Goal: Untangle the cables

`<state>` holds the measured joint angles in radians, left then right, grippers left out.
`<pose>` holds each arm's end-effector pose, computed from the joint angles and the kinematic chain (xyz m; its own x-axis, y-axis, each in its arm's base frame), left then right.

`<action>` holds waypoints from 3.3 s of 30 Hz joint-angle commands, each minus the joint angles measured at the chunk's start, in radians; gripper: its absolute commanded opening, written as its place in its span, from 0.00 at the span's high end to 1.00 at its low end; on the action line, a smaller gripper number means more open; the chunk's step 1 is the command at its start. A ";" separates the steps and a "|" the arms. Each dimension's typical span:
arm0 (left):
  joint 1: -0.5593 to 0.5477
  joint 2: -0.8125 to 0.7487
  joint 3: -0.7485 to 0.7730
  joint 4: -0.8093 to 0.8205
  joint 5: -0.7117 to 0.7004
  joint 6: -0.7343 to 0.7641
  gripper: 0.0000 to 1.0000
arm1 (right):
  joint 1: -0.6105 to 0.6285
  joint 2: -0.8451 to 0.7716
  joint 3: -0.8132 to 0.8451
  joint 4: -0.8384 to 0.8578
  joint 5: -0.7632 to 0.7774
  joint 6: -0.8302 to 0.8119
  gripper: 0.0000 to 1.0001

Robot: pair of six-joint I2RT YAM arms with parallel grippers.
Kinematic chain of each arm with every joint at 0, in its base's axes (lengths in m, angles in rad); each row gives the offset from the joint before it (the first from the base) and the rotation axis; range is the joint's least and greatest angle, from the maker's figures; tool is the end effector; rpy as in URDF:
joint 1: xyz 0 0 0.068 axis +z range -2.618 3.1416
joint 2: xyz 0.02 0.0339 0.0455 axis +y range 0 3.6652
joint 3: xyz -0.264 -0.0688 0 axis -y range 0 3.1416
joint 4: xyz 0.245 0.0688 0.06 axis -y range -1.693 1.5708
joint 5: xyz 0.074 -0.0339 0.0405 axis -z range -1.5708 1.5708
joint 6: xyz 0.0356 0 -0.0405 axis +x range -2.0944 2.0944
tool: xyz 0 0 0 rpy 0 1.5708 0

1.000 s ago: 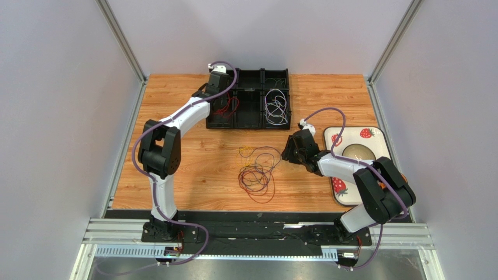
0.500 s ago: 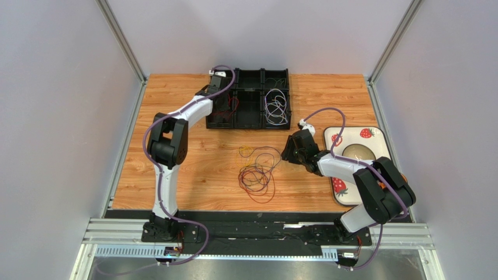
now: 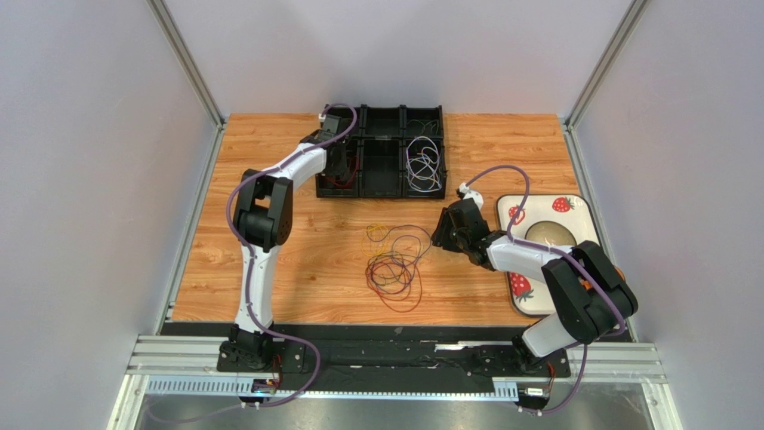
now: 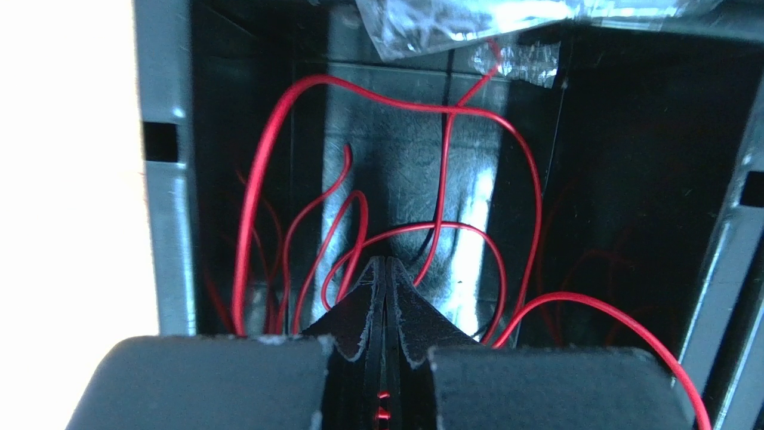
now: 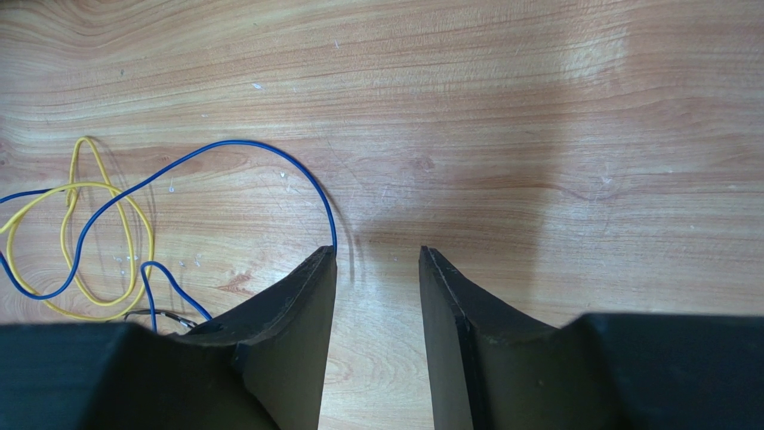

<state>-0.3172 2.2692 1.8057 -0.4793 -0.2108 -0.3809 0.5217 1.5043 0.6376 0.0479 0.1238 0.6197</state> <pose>0.4771 -0.1488 0.1718 -0.7837 -0.1253 -0.6084 -0.1111 0.9919 -0.0612 0.2462 0.1365 0.1492 -0.7602 0.2278 -0.6085 0.0247 0.9460 0.3233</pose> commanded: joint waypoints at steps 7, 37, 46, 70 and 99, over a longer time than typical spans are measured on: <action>0.004 -0.088 0.078 0.021 0.016 0.023 0.92 | 0.006 0.013 0.042 0.009 0.030 -0.011 0.57; -0.223 -0.841 -0.848 0.361 0.192 -0.069 0.35 | 0.080 -0.022 0.022 0.003 0.137 -0.026 0.59; -0.318 -0.988 -1.175 0.580 0.226 -0.159 0.35 | 0.164 -0.125 -0.032 0.020 0.316 -0.015 0.55; -0.494 -0.797 -1.154 0.670 -0.027 -0.225 0.50 | 0.282 -0.104 -0.021 0.079 0.372 -0.100 0.43; -0.526 -0.636 -0.999 0.521 -0.128 -0.268 0.92 | 0.284 -0.081 -0.033 0.086 0.355 -0.025 0.36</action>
<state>-0.8345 1.6276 0.7681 0.0429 -0.3099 -0.6456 0.8021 1.4048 0.5541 0.1814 0.4122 0.5377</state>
